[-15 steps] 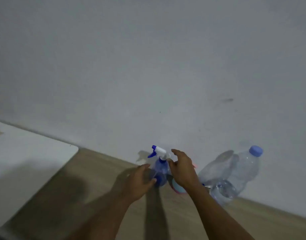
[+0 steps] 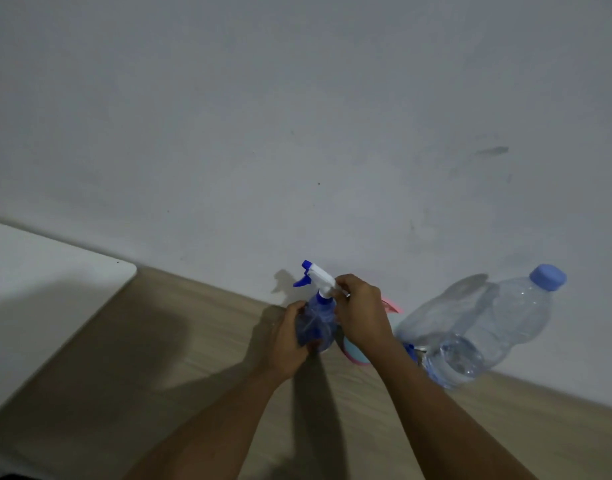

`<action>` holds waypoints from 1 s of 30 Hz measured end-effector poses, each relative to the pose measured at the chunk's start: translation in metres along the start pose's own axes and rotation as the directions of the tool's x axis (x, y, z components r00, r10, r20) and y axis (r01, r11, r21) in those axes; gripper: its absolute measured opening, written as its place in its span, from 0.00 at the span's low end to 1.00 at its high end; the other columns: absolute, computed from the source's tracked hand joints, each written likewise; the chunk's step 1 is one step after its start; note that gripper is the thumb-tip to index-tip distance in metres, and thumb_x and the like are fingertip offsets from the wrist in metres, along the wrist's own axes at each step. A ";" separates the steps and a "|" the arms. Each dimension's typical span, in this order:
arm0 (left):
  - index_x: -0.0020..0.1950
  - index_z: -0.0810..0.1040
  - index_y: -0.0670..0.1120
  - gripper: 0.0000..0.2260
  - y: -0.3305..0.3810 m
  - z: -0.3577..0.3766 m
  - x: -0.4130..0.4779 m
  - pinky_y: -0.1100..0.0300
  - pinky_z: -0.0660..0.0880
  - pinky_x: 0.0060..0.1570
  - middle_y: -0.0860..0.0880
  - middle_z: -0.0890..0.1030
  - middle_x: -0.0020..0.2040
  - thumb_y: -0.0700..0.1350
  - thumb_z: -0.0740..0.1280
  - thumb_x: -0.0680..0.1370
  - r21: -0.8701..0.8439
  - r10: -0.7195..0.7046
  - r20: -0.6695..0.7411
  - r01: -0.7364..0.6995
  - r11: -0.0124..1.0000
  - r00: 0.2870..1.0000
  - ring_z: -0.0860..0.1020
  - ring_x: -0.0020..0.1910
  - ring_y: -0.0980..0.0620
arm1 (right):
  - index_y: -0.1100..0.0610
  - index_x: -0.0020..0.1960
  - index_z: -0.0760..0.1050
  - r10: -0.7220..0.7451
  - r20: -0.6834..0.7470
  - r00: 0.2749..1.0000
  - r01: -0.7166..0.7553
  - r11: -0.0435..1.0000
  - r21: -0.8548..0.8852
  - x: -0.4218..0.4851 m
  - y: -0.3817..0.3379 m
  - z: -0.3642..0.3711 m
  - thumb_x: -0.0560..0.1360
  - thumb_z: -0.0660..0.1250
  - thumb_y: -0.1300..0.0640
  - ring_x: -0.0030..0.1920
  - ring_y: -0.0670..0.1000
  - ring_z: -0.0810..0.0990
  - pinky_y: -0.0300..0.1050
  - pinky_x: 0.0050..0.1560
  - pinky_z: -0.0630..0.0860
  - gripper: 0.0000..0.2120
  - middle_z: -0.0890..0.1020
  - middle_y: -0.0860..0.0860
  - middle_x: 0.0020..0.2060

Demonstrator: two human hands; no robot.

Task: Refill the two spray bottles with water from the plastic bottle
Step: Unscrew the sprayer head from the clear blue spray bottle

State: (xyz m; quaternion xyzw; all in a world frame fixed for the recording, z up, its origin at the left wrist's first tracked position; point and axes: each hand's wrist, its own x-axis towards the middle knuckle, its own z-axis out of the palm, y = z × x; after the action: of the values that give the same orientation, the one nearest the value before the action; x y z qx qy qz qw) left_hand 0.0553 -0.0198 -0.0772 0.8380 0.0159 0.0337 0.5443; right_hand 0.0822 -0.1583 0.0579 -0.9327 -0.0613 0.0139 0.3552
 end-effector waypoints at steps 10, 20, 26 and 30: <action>0.72 0.69 0.56 0.31 0.009 -0.003 -0.039 0.49 0.75 0.65 0.52 0.76 0.68 0.63 0.72 0.73 -0.183 0.041 0.003 -0.039 0.982 0.999 0.76 0.66 0.50 | 0.58 0.56 0.82 -0.121 -0.114 0.986 0.135 0.983 0.124 -0.013 -0.012 -0.033 0.80 0.67 0.61 0.42 0.48 0.82 0.30 0.42 0.77 0.08 0.83 0.49 0.42; 0.73 0.63 0.60 0.33 0.121 -0.024 -0.128 0.66 0.74 0.60 0.57 0.70 0.70 0.59 0.75 0.72 -0.081 0.416 -0.061 -0.420 0.904 0.907 0.72 0.68 0.55 | 0.57 0.56 0.81 -0.058 -0.192 0.980 0.148 0.854 0.499 -0.088 -0.039 -0.123 0.81 0.66 0.59 0.41 0.51 0.87 0.39 0.40 0.83 0.07 0.86 0.50 0.42; 0.73 0.58 0.72 0.33 0.167 -0.019 -0.185 0.74 0.70 0.59 0.68 0.64 0.71 0.67 0.70 0.71 -0.023 0.487 -0.094 -0.491 0.871 0.868 0.68 0.70 0.62 | 0.53 0.62 0.77 -0.162 -0.176 0.971 0.236 0.771 0.592 -0.156 -0.047 -0.148 0.75 0.74 0.59 0.46 0.51 0.87 0.45 0.49 0.84 0.16 0.87 0.54 0.45; 0.75 0.59 0.66 0.37 0.176 -0.018 -0.216 0.69 0.70 0.64 0.68 0.65 0.73 0.59 0.73 0.71 0.002 0.507 -0.105 -0.510 0.860 0.855 0.68 0.72 0.60 | 0.51 0.62 0.75 -0.178 -0.271 0.946 0.308 0.758 0.576 -0.192 -0.046 -0.151 0.72 0.77 0.57 0.45 0.54 0.86 0.51 0.51 0.83 0.21 0.85 0.55 0.44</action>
State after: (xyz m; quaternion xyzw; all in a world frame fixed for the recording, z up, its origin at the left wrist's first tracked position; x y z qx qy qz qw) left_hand -0.1631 -0.0890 0.0823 0.8027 -0.1786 0.2189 0.5252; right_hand -0.1026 -0.2478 0.1985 -0.7480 -0.1384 -0.1072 0.6402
